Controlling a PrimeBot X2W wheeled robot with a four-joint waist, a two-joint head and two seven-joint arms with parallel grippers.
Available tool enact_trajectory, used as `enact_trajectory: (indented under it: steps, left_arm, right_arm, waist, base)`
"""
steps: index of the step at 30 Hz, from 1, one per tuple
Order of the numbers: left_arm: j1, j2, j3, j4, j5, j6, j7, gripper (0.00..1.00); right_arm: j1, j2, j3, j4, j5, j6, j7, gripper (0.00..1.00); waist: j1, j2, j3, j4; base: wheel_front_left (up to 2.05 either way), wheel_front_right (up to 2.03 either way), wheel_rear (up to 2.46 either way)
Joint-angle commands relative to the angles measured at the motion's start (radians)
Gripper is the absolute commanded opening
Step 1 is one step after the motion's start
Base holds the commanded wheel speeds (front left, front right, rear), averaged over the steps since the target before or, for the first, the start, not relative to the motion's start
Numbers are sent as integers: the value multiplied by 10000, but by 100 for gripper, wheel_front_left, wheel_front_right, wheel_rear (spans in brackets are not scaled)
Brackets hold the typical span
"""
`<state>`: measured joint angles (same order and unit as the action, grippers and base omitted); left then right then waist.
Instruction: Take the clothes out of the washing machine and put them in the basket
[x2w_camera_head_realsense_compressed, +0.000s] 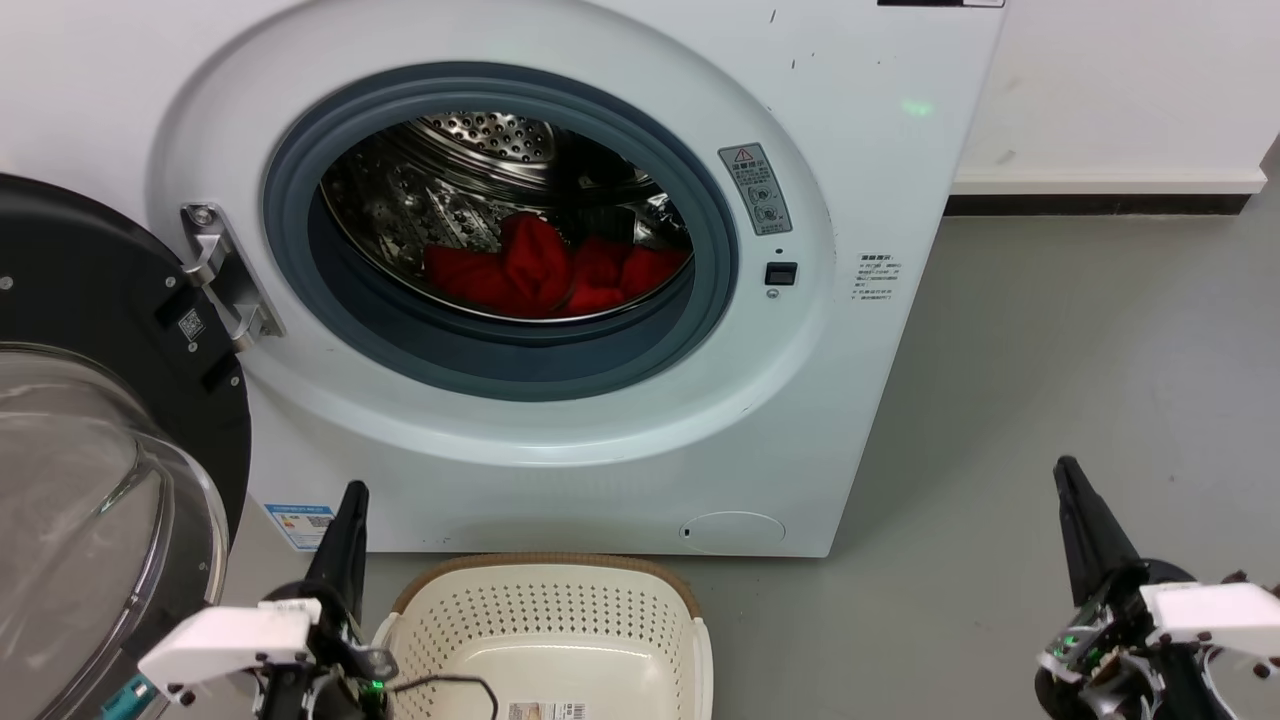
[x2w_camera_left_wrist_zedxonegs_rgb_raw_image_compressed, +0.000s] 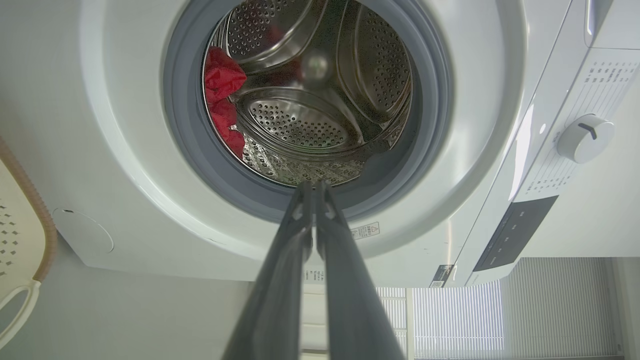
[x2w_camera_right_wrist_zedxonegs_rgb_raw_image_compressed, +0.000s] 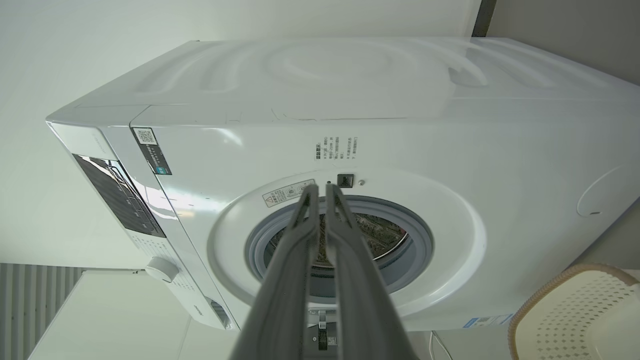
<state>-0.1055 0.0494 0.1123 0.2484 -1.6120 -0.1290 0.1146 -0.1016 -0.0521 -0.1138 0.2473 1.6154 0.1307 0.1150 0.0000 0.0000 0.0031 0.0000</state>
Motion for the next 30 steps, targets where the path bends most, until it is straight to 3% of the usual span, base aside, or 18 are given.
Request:
enact_trajectory:
  steps: [1, 2, 3, 16, 30]
  left_arm:
    - [45, -6, -14, 78, 4, 0, -13, 0]
    - [128, -15, -27, 161, 5, 0, -14, 0]
    - [228, -25, -36, 245, 6, 0, -17, 100]
    - [499, -17, 113, -59, 682, -4, -658, 100]
    - [573, -10, 973, -356, 2532, -8, -1221, 100]
  right_arm:
    - [44, 2, 7, 68, -2, 0, -10, 0]
    - [115, 4, 13, 153, -2, 0, -11, 0]
    - [208, 6, 18, 230, -3, 0, -13, 100]
    - [402, 7, 94, 74, -519, 0, -656, 100]
    - [315, 5, -307, 13, -3087, 0, -1219, 100]
  waist:
    - [0, 0, 0, 0]
    - [0, 0, 1, 0]
    - [0, 0, 2, 0]
    - [0, 0, 22, -9]
    - [0, 0, 17, -17]
  base:
    - [0, 0, 0]
    - [0, 0, 0]
    - [0, 0, 0]
    - [0, 0, 0]
    - [0, 0, 0]
